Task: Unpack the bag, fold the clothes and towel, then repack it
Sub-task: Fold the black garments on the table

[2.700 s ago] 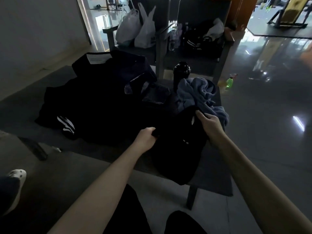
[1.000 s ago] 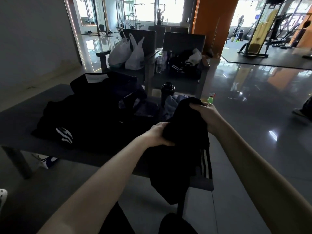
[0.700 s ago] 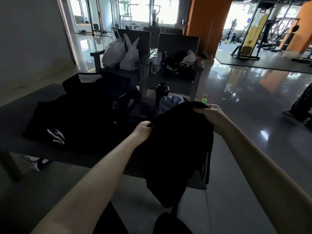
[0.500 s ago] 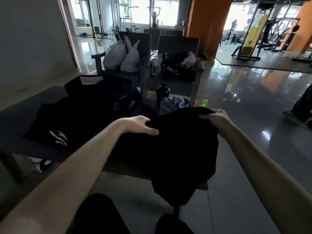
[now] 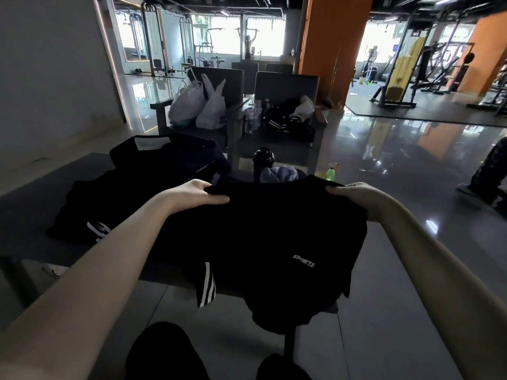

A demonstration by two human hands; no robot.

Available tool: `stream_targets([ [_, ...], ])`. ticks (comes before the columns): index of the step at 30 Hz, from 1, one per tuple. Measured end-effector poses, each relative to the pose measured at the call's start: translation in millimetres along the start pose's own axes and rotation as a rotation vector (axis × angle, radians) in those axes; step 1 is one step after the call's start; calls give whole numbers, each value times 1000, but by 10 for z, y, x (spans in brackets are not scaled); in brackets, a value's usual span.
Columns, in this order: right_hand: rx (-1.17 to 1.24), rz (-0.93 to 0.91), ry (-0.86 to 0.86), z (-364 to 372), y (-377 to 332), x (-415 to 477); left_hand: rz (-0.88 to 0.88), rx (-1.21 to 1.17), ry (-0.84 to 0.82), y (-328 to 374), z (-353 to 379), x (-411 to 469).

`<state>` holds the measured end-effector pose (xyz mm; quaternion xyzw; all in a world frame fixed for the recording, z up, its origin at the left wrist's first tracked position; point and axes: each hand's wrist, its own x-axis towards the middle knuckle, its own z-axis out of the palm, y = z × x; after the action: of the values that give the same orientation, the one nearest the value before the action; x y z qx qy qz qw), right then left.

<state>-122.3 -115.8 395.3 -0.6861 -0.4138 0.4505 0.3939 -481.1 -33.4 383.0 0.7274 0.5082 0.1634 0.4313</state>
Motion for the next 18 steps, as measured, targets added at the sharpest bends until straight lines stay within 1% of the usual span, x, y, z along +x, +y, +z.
stream_targets([
  [2, -52, 41, -95, -68, -52, -96, -39, 130, -88, 56, -83, -52],
  [5, -238, 60, -248, -176, -137, -277, -106, 213, -163, 140, -164, -104],
  [7, -355, 65, -336, -256, -180, -370, -121, 230, -129, 176, -209, -132],
  [10, -442, 69, -423, -345, -213, -458, -117, 257, 1, 212, -239, -173],
  [13, -445, 41, -375, -284, -252, -511, -73, 232, 179, 208, -231, -191],
  [16, -435, 12, -258, -161, -266, -458, -59, 236, 337, 164, -238, -166],
  [18, -437, 0, -171, -80, -246, -356, -77, 249, 397, 147, -246, -144],
])
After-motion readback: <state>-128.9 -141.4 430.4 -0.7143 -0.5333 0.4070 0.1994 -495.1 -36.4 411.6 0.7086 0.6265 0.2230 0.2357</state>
